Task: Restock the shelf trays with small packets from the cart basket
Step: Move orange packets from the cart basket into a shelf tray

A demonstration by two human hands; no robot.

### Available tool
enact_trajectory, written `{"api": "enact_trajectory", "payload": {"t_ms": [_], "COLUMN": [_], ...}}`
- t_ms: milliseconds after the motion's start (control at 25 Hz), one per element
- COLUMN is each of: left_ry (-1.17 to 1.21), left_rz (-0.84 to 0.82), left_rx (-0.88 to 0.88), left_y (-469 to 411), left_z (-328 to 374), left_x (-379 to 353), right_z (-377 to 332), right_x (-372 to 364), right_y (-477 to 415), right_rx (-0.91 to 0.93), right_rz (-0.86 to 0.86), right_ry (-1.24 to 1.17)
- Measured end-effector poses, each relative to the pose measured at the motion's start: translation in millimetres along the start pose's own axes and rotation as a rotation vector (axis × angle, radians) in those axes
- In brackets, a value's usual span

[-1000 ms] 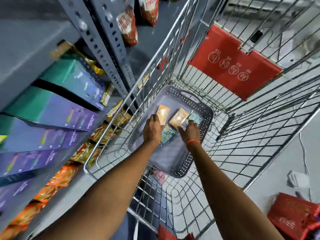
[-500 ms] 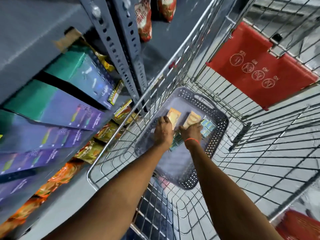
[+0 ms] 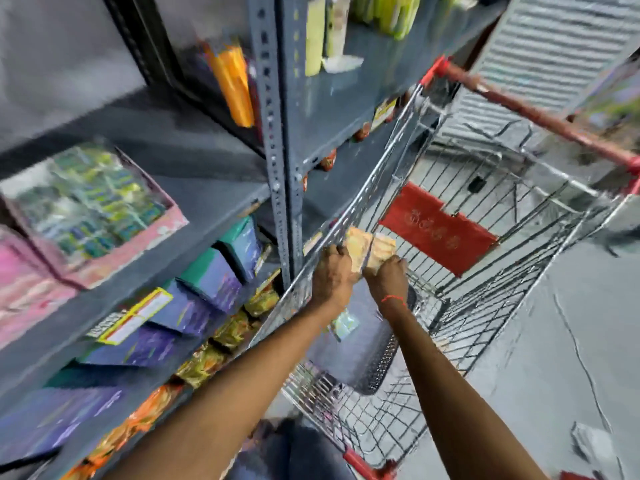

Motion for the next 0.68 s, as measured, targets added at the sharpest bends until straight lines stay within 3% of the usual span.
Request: {"api": "enact_trajectory", "payload": {"t_ms": [280,680], "left_ry": [0.075,0.179], "left_rz": [0.362,0.647], "left_rx": [0.081,0.435], "left_y": [92.1,213.8], "left_z": [-47.6,-198.1], "left_x": [147.3,244.1], "right_z": [-145.5,-341.9], "right_x": [65.8,-24.0], "right_y": [87.0,186.5], "right_rx": [0.323,0.749], "right_rz": [0.189,0.009], "right_ry": [0.029,0.341]}}
Point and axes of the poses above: each hand's wrist, its own y-axis away from the middle knuckle, its own x-axis out of the back of the hand, z = x × y, the point moved 9 cm from there along -y, towards the middle knuckle, and after that the axes turned 15 degrees about -z, right-handed, at the moved point
